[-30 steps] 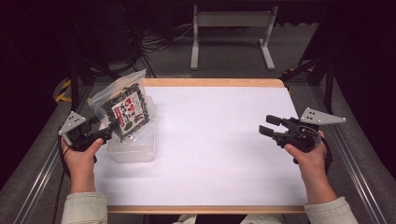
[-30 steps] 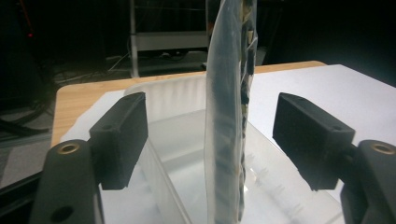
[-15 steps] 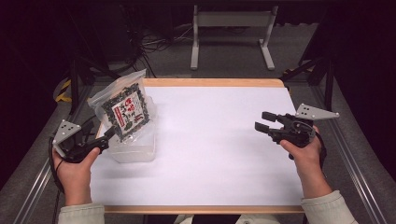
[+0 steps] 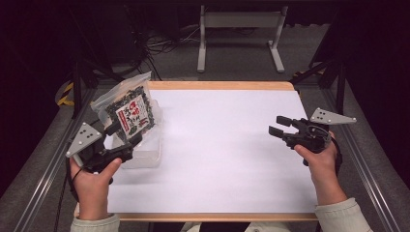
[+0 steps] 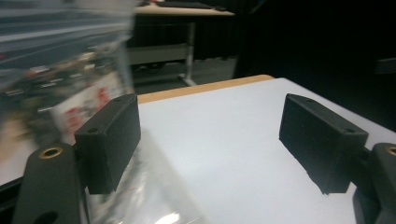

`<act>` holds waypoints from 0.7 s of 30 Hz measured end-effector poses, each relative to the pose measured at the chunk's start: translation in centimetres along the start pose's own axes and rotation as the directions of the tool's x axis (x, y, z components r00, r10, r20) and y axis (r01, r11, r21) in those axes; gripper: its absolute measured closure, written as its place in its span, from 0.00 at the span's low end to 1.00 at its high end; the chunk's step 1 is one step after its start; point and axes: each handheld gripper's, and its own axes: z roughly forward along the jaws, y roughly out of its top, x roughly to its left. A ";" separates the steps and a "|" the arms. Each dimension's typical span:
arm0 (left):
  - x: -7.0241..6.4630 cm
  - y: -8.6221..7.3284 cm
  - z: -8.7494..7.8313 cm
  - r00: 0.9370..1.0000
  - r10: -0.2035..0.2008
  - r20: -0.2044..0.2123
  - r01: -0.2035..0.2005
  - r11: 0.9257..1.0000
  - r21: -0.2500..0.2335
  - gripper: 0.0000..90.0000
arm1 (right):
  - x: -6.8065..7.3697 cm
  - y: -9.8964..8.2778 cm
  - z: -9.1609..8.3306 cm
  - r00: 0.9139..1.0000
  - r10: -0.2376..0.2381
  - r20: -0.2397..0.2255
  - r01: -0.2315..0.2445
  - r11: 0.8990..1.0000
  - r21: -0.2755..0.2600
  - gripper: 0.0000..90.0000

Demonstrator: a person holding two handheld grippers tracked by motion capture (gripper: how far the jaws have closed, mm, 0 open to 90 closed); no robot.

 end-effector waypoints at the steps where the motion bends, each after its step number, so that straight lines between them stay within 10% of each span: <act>1: -0.5 0.0 0.4 1.000 0.004 0.031 -0.004 1.000 -0.001 0.23 | -0.1 -0.1 0.0 1.000 0.000 0.002 0.000 1.000 0.004 0.47; 12: -5.2 -1.0 6.1 0.969 0.020 0.248 -0.033 0.998 0.046 0.24 | -0.4 -1.1 -0.5 1.000 0.002 0.025 -0.002 1.000 0.016 0.45; 21: -7.2 -3.9 10.7 0.945 0.038 0.324 -0.072 0.993 0.094 0.24 | -0.4 -2.0 -0.5 0.999 0.000 0.033 -0.001 1.000 0.011 0.43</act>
